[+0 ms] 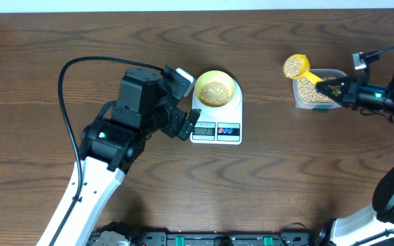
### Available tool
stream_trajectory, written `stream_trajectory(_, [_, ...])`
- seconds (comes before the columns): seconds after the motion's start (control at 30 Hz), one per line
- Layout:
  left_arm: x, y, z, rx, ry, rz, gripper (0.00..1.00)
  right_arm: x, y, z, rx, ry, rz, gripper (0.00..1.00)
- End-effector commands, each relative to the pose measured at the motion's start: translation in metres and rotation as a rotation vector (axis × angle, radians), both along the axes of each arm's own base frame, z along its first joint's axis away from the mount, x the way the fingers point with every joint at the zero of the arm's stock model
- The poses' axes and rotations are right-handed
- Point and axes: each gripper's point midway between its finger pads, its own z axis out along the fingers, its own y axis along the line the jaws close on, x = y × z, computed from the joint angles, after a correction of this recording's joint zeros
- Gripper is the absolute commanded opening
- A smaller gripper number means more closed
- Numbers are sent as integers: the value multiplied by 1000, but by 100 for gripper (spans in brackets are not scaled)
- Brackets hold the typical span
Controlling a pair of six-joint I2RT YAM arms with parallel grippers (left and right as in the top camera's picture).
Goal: Scoop item into bowl and weigh 50g on scale
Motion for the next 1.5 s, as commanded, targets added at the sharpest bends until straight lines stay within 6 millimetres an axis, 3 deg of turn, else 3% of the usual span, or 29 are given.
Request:
stream_trajectory(0.0, [-1, 0, -3, -3, 9, -10, 100, 2, 21, 6, 46, -7, 44, 1])
stream_trajectory(0.3, [-1, 0, -3, -4, 9, -10, 100, 10, 61, 10, 47, -28, 126, 1])
stream_trajectory(0.8, [-1, 0, -3, -3, 9, -10, 100, 5, 115, 13, 41, -75, 261, 1])
stream_trajectory(1.47, [-1, 0, -3, -3, 9, -10, 100, 7, 155, -2, -109, -174, 346, 1])
